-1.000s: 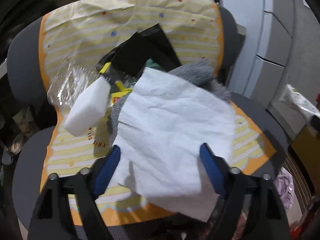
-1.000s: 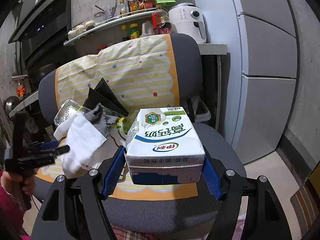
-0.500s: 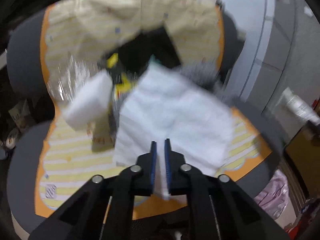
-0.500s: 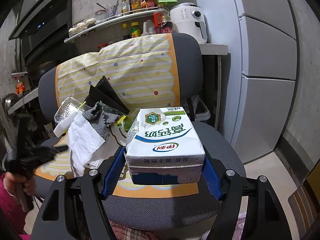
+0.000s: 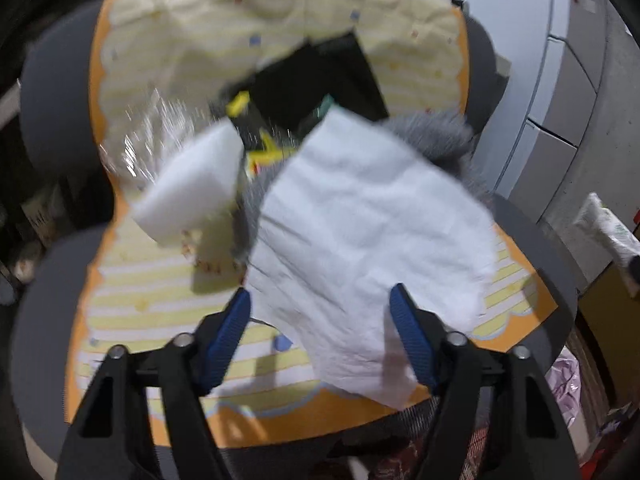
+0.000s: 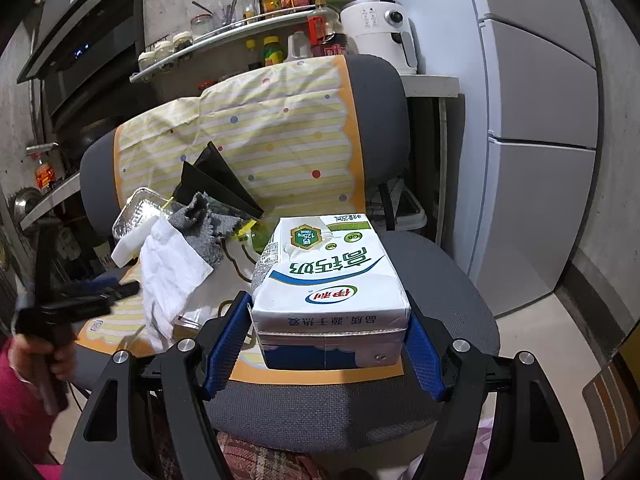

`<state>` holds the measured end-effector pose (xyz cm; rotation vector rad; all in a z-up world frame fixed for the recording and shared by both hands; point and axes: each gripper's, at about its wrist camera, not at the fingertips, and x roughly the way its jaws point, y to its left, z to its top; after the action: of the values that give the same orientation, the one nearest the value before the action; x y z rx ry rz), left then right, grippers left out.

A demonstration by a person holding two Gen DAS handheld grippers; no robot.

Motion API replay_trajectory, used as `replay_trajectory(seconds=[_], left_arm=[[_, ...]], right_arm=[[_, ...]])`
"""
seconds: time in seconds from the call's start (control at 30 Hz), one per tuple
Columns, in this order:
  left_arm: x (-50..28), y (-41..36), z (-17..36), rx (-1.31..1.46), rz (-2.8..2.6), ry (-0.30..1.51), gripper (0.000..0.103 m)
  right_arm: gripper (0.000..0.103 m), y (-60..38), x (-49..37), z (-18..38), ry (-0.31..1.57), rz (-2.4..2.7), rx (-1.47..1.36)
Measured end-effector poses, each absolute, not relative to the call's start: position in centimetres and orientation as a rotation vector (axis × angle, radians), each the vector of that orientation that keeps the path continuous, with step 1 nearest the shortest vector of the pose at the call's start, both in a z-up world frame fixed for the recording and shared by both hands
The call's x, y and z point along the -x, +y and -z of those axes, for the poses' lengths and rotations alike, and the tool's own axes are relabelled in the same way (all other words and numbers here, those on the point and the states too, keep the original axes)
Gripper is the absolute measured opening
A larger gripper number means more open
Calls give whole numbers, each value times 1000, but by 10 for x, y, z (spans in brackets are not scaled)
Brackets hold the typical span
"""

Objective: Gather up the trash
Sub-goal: 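Grasp the white paper towel with the left tool while the right tool holds the carton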

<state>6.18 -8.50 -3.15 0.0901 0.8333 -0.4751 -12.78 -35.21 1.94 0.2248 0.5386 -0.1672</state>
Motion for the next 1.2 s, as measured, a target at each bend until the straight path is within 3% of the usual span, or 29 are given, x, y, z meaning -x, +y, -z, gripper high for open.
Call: replay_trajectory(seconds=[0.1, 0.17, 0.23, 0.73, 1.0, 1.2], left_arm=[[-71, -87, 41, -39, 528, 871, 41], [-67, -88, 39, -36, 570, 860, 14], [-61, -89, 30, -58, 574, 828, 5], [16, -51, -125, -38, 567, 407, 3], [-62, -91, -71, -94, 517, 578, 3], [-94, -114, -80, -106, 573, 581, 3]], right_arm=[[73, -355, 128, -19, 541, 177, -226], [73, -355, 128, -18, 546, 183, -227], [73, -356, 127, -16, 548, 184, -229], [73, -360, 142, -22, 508, 196, -244], [73, -368, 148, -16, 533, 213, -266], [73, -376, 147, -13, 542, 241, -271]])
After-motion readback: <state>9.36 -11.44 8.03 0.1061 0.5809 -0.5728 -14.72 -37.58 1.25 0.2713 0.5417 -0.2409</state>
